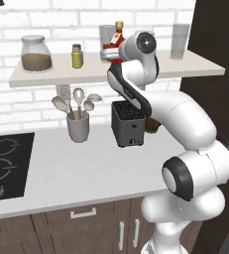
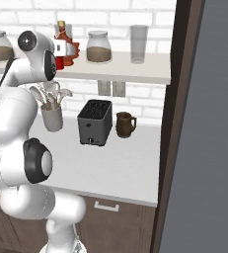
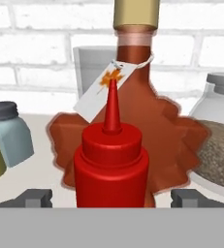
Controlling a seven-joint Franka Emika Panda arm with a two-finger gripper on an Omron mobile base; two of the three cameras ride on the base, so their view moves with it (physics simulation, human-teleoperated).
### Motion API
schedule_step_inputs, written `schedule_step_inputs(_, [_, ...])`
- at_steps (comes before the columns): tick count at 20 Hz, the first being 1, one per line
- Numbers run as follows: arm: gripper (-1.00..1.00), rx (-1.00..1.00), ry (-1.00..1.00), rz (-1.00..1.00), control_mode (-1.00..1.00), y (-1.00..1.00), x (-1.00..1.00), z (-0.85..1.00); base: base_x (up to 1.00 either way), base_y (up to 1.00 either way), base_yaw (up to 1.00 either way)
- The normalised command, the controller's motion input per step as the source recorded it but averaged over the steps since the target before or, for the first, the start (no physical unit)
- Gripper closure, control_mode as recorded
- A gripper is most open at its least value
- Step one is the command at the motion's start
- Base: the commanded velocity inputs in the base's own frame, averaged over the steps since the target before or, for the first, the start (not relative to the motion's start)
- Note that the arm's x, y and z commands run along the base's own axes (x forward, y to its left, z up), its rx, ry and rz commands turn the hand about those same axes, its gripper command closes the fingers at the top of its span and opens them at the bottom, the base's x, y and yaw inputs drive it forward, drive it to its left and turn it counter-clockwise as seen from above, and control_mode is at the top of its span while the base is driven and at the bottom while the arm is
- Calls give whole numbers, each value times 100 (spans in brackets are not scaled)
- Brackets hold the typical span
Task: Put the shaker and condiment bottle from the counter next to their counterparts in the cabinet.
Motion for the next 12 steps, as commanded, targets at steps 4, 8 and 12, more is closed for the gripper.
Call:
schedule_step_inputs(4, [-100,0,0,0,-100,0,-2,-1,0,0,0])
schedule_step_inputs(8, [-100,0,-5,0,-100,0,-39,1,0,0,0])
schedule_step_inputs(12, [-100,0,-9,0,-100,0,-60,6,0,0,0])
